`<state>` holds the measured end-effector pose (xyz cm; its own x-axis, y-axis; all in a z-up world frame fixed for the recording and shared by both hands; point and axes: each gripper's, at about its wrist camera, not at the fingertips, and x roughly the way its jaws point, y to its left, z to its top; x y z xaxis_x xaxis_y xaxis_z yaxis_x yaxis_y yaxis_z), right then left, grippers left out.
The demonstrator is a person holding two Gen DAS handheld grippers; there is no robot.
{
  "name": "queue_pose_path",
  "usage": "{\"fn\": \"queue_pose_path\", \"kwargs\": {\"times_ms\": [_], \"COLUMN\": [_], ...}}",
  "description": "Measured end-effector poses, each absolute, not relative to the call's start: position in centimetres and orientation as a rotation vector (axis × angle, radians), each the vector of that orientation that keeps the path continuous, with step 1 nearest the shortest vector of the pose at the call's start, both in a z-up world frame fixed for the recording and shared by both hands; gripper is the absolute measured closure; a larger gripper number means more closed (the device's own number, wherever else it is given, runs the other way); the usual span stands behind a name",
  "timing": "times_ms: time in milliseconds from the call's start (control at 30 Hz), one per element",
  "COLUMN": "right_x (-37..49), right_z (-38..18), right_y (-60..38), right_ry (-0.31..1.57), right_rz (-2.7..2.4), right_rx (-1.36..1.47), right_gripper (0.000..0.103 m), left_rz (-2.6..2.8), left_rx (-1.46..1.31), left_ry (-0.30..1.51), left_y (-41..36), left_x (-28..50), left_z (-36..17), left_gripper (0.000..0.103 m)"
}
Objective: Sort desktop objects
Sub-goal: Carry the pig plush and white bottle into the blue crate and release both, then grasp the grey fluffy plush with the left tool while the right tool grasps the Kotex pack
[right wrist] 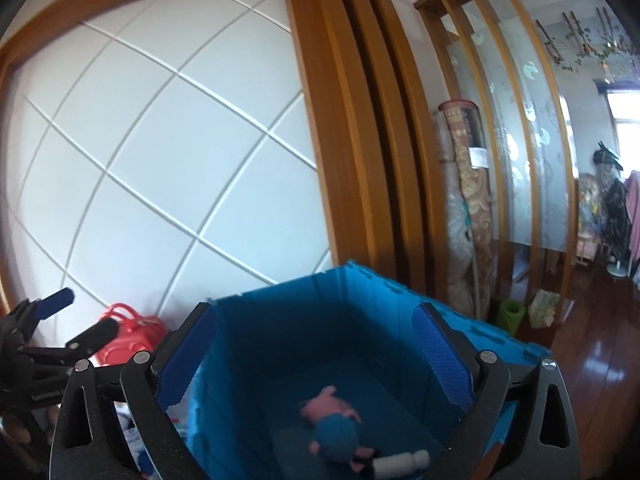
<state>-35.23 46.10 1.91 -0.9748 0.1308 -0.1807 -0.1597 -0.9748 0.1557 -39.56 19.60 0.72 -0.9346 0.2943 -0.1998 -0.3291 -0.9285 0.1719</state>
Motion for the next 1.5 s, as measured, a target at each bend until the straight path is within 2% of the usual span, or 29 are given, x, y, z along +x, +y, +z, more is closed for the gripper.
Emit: {"fn": "queue_pose_path", "kwargs": {"times_ms": [133,333,633,833,967,1200,1500], "right_x": [-34.5,-33.3,-31.8,-31.0,-30.8,-32.8,-35.6], "right_z": [1.1,0.1,-4.3,-6.9,-8.6,-12.4,-17.4], "right_y": [42.0,35.4,23.8,18.8,16.8,16.5,16.5], "right_ry": [0.211,0.251,0.237,0.230,0.163,0.113,0.063], "right_rz": [3.011,3.078,3.168,3.189,3.220,3.229,3.268], "right_rx": [-0.219,-0.295,-0.485,-0.590,-0.671,-0.856,-1.097], "right_gripper": [0.000,0.000,0.000,0.000,0.000,0.000,0.000], "left_rz": [2.916,3.027,3.183,3.229,3.218,3.200,3.176], "left_rx": [-0.198,-0.196,-0.306,-0.361,-0.472,-0.642,-0.925], "left_ry": [0.354,0.427,0.457,0.480,0.378,0.380,0.280], "left_y": [14.0,5.1,-8.4,-14.0,-15.8,-14.8,-12.0], "left_x": [-36.7,-31.8,-26.1,-23.2,-22.2,-21.5,-22.9], "left_z": [0.1,0.2,-4.3,-7.6,-9.8,-14.5,-20.4], "left_gripper": [0.001,0.000,0.000,0.000,0.000,0.000,0.000]}}
